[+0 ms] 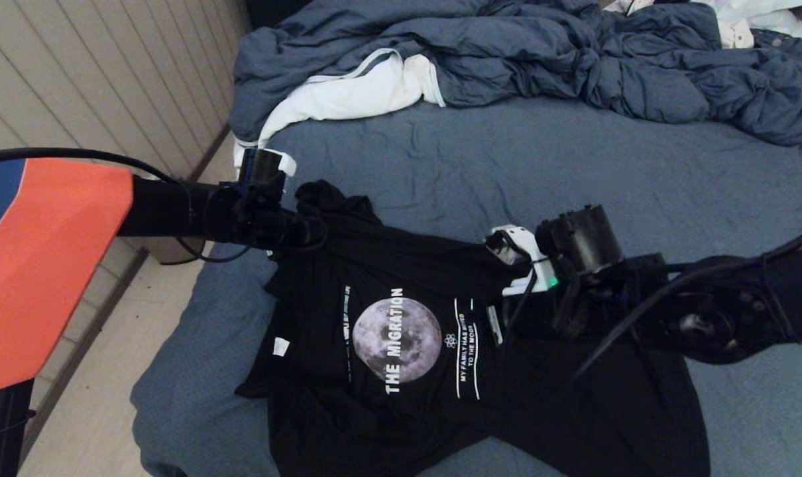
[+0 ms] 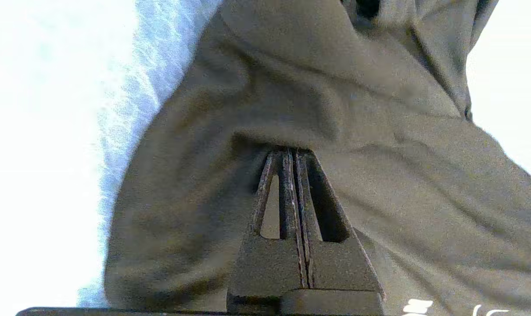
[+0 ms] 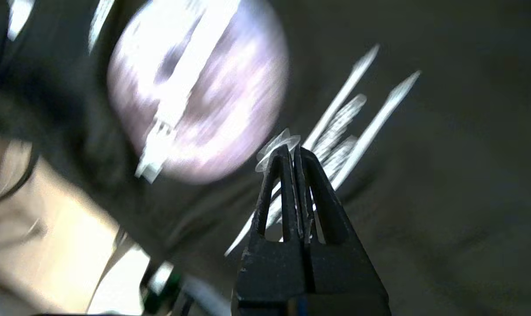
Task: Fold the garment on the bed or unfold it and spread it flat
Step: Unford the black T-shirt
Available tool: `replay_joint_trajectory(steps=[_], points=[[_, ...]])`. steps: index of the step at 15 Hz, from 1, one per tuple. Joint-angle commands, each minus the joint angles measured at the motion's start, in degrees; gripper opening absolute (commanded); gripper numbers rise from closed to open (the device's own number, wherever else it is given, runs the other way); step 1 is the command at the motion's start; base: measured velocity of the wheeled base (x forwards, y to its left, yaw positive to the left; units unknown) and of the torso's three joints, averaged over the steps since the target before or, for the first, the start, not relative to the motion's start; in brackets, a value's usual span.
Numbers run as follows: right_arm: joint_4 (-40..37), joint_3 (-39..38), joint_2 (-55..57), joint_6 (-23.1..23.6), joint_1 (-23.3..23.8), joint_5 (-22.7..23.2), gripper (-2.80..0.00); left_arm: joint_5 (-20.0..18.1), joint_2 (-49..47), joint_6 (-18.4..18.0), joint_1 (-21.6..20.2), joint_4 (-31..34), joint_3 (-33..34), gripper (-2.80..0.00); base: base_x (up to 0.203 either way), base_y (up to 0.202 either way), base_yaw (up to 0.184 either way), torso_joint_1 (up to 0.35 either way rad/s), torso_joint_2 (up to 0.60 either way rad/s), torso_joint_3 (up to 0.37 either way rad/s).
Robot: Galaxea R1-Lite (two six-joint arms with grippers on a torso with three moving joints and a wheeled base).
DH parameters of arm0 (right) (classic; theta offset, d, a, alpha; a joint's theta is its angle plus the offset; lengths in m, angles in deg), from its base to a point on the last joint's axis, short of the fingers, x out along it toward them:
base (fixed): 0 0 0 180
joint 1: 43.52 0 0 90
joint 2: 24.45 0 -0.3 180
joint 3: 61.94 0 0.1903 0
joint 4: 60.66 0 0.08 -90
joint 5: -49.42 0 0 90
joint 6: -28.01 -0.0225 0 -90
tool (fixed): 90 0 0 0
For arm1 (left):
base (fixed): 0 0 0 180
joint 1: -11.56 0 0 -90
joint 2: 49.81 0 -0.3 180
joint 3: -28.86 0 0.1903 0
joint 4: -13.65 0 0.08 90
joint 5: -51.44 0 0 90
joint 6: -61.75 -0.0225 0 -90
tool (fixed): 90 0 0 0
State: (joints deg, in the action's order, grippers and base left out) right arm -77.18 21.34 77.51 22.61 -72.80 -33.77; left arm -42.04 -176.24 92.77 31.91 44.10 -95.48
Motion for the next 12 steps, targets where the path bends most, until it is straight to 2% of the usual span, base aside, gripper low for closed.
replay_joint_trajectory(steps=[1,5,9,12], points=[[0.09,3.42,2.13,0.27,2.47,-0.27,-2.80,-0.12,0.97,0.18,-0.46,0.12,-0.25,-2.80,0.000,0.000,0.000,0.000,0.00,0.000],[0.51,7.52,4.43,1.24,5.55,-4.23,-2.80,-0.21,1.58,0.34,-2.30,0.47,-1.91,-2.80,0.000,0.000,0.000,0.000,0.00,0.000],[0.52,12.52,4.37,1.02,8.18,-4.60,-2.80,-0.13,2.41,2.72,-4.28,0.47,-4.32,-2.80,0.000,0.000,0.000,0.000,0.00,0.000],[0.26,13.91,3.49,1.36,13.62,-5.20,-2.80,-0.12,3.05,2.91,-4.80,0.75,-4.61,-2.80,0.000,0.000,0.000,0.000,0.00,0.000]])
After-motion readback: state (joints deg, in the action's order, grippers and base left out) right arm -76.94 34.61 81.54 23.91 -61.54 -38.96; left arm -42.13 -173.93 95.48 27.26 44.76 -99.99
